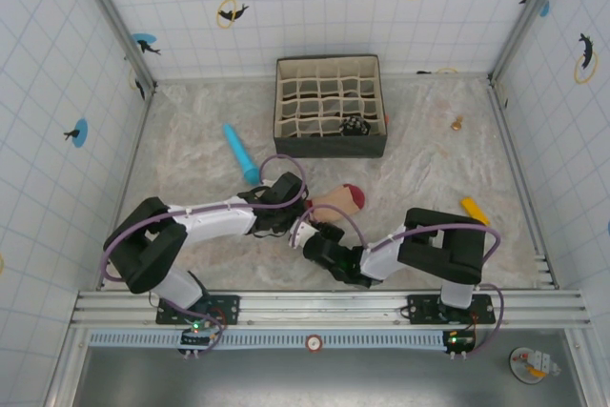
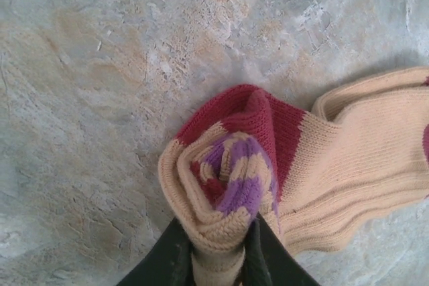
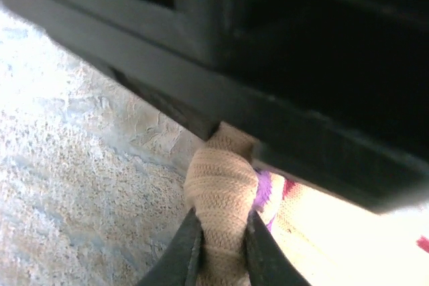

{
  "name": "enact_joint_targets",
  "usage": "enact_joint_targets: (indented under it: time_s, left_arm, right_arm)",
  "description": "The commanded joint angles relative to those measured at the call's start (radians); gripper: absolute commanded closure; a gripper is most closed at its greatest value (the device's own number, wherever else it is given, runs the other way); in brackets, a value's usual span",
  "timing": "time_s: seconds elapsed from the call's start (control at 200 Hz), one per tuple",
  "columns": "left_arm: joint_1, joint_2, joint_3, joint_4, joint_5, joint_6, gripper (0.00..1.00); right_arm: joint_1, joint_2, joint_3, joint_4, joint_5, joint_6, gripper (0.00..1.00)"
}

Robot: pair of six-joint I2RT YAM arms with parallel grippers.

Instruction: Roll the socks

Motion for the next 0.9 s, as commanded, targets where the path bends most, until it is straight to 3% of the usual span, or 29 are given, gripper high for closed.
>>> enact_joint_targets:
  time_s: [0.0,0.145,0.23,0.5,0.686,0.896]
  left_arm:
    - [0.002,0.013,-0.014,-0.091,0.012,-0.008,0.62]
    - [0.008,0.002,0.005,-0.136,-0.017,-0.012,0.36]
    - [0.009,-0.004,0.024,-0.186,-0.053,-0.014,0.30]
    - [0.023,-0.088,0.012,-0.198,-0.077,-0.002,0.28]
    - [0.043,-0.161,-0.008,-0.200,-0.095,0.007,0.28]
    - [0.059,-0.228,-0.061,-0.170,-0.101,0.003,0.29]
  right_arm:
    - [-0.025,0.037,-0.007,-0.087,-0.043,0.041,1.00]
    - [-0.043,0.012,-0.037,-0.073,-0.123,0.061,1.00]
    - [-0.061,0.000,-0.045,-0.076,-0.171,0.083,1.00]
    - [-0.120,-0.026,-0.064,-0.093,-0.320,0.159,1.00]
    - [-0.202,-0.052,-0.083,-0.094,-0.535,0.252,1.00]
    - [-0.294,-0.050,-0.071,-0.124,-0.696,0.319,1.00]
